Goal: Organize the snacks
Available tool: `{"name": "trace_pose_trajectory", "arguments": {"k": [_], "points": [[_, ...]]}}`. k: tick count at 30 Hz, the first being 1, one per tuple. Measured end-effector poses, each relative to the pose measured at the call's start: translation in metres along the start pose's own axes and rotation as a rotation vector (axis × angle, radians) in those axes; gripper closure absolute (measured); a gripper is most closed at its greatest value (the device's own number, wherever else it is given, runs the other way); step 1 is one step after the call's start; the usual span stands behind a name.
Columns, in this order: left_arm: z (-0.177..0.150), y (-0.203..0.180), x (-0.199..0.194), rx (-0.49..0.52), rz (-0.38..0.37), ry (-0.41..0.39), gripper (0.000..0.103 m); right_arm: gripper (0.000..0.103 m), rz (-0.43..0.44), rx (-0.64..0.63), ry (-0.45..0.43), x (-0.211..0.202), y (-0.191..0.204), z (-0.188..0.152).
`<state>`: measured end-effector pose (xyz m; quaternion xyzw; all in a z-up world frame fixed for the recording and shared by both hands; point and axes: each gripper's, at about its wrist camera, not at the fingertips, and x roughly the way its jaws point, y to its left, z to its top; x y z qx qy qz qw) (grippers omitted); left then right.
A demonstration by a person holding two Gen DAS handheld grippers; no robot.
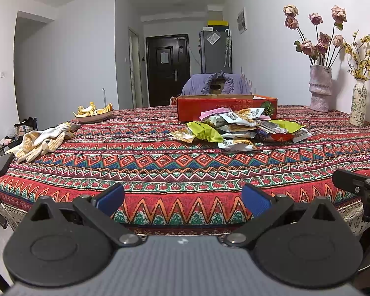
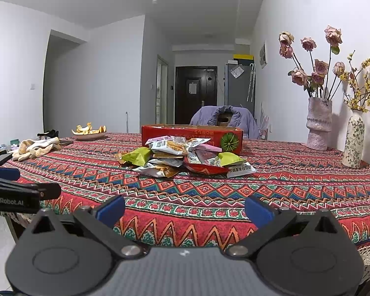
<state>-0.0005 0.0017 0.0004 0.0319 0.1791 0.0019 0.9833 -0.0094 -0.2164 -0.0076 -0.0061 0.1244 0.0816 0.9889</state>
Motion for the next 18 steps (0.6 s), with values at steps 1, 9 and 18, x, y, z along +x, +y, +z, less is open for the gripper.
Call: {"name": "trace_pose_trajectory", "arguments": {"k": [1, 9, 18], "points": [[-0.0002, 0.0, 0.0002, 0.0, 0.0, 0.001, 0.0, 0.0, 0.0, 0.0, 0.0, 0.0, 0.0, 0.0], [0.0007, 0.0009, -0.0001, -0.003, -0.003, 0.004, 0.0, 0.0, 0.0, -0.002, 0.0, -0.0007, -0.0001, -0.0001], [0.0027, 0.0012, 0.0046, -0.019, 0.0, 0.017, 0.0, 0.0, -0.003, -0.003, 0.005, 0.002, -0.0002, 0.002]]}}
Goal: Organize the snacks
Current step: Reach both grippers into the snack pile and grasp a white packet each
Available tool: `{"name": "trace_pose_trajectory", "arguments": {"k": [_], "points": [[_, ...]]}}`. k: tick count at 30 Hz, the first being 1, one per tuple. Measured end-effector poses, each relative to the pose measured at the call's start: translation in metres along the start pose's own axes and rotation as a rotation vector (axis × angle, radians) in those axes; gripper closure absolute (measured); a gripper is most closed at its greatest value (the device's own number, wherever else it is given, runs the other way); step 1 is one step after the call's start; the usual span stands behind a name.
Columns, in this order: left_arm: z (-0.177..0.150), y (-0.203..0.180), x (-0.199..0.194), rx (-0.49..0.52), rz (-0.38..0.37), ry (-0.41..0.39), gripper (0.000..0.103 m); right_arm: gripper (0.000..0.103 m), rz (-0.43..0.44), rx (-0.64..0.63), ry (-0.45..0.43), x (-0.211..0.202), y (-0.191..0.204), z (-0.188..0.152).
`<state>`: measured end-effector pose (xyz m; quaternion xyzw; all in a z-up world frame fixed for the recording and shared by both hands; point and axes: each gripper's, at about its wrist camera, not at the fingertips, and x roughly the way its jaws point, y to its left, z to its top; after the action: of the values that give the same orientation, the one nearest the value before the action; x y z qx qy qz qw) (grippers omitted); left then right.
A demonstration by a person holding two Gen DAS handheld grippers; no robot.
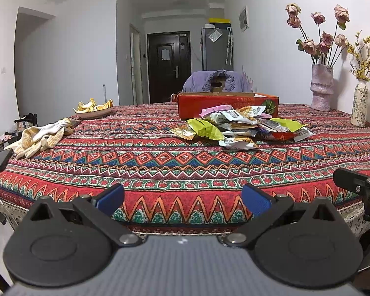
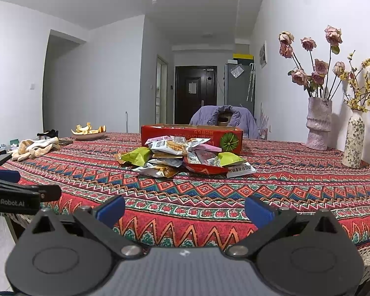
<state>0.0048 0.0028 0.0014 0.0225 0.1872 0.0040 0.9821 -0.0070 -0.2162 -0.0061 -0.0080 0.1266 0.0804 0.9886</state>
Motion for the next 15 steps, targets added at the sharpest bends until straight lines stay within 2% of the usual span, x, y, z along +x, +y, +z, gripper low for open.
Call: {"name": "trace_pose_trajectory", "arguments": {"k": [6, 9, 15], "points": [[0.014, 0.001, 0.021, 0.024, 0.029, -0.026, 0.0, 0.0, -0.017, -0.002, -0.023, 0.021, -0.013, 0.01], [0.025, 0.002, 0.041, 0.027, 0.032, -0.007, 0.0, 0.0, -0.037, -0.016, 0.007, 0.041, -0.022, 0.017], [0.054, 0.004, 0.078, 0.013, -0.001, 0.026, 0.0, 0.0, -0.047, -0.004, 0.009, 0.072, -0.036, 0.046]]}}
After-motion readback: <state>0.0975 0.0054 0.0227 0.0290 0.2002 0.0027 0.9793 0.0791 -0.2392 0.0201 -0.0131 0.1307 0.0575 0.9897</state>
